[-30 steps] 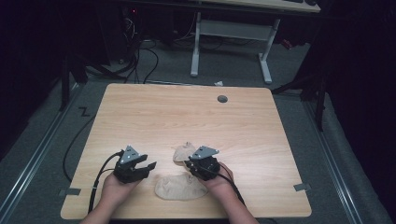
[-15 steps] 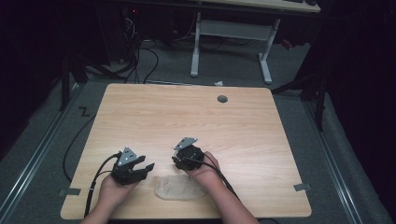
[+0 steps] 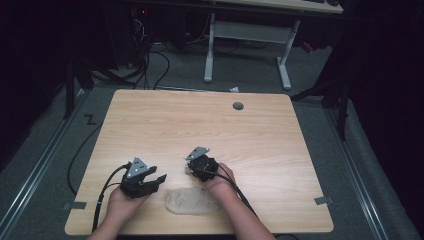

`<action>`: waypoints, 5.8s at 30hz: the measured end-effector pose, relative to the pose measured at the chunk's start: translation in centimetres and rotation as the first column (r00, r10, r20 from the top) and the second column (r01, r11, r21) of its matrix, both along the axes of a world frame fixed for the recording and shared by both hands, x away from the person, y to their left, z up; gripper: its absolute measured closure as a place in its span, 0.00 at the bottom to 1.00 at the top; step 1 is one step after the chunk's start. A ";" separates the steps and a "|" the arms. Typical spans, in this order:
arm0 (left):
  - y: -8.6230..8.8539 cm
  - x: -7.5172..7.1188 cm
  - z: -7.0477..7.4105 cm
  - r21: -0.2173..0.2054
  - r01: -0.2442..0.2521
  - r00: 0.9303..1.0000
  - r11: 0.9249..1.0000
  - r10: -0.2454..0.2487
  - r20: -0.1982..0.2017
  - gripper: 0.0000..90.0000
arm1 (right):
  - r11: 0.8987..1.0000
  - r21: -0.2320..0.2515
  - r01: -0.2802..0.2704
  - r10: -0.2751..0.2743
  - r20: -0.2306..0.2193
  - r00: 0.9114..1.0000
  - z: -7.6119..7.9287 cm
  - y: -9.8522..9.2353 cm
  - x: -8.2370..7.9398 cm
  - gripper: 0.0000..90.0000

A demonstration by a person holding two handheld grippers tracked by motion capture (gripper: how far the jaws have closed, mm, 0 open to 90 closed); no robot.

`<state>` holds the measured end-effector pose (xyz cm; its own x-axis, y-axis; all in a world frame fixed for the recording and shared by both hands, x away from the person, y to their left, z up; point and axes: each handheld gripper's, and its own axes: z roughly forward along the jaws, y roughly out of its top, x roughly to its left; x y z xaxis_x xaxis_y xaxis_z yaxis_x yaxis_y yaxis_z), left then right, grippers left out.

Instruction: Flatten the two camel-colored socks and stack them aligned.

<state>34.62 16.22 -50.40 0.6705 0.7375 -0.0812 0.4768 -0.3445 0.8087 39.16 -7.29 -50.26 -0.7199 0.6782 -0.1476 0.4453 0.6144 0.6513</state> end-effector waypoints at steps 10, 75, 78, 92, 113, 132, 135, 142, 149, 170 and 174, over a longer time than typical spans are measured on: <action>-0.2 0.0 0.1 0.020 0.017 1.000 1.000 -0.017 0.011 0.55 | 0.997 0.074 0.028 -0.030 0.020 0.999 1.3 -1.0 -0.2 0.95; 0.6 -0.6 -0.3 0.057 0.009 1.000 0.998 -0.009 0.005 0.55 | 0.989 0.080 0.123 -0.121 -0.036 0.992 -2.0 -9.0 -3.5 1.00; 0.5 -0.5 -0.4 0.062 0.006 1.000 0.998 -0.006 0.005 0.55 | 0.993 0.066 0.100 -0.099 -0.009 0.995 -2.1 -7.5 -2.8 1.00; -2.5 1.4 -1.2 0.043 -0.001 1.000 0.999 0.001 -0.005 0.51 | 0.962 0.196 0.190 -0.192 -0.012 0.981 -0.7 -9.7 -0.6 0.81; -5.1 4.2 -2.4 0.109 -0.043 0.997 0.993 0.049 -0.055 0.75 | 0.958 0.186 0.217 -0.202 -0.094 0.975 -2.3 -9.4 0.6 0.75; -4.6 2.9 -0.9 0.052 -0.023 1.000 0.998 0.022 0.007 0.96 | 0.976 0.157 0.152 -0.156 0.012 0.988 -0.9 -8.9 -1.8 0.95; -4.6 2.7 -0.7 0.036 -0.025 1.000 0.999 0.024 0.019 0.96 | 0.974 0.169 0.152 -0.160 0.035 0.987 -0.5 -9.1 -2.1 0.95; -4.7 2.7 -0.3 0.041 -0.018 0.999 0.999 0.017 0.031 0.96 | 0.973 0.166 0.159 -0.171 0.064 0.983 0.1 -9.5 -2.3 0.95; -4.9 2.5 0.0 0.041 -0.005 0.999 0.999 0.003 0.032 0.96 | 0.974 0.167 0.152 -0.171 0.106 0.980 0.9 -9.8 -3.4 0.95; -4.5 -2.4 1.5 0.061 0.069 0.997 0.996 -0.072 0.040 0.96 | 0.984 0.148 0.100 -0.122 0.150 0.981 1.5 -10.5 -8.7 0.94; -4.3 -3.6 1.4 0.060 0.083 0.996 0.995 -0.084 0.025 0.96 | 0.982 0.167 0.094 -0.117 0.136 0.984 1.5 -10.6 -10.0 0.94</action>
<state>31.05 11.93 -48.96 0.7314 0.6817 -0.0197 0.4220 -0.4297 0.7983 29.20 -17.93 -48.78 -0.6218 0.7725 -0.1290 0.3963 0.4523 0.7990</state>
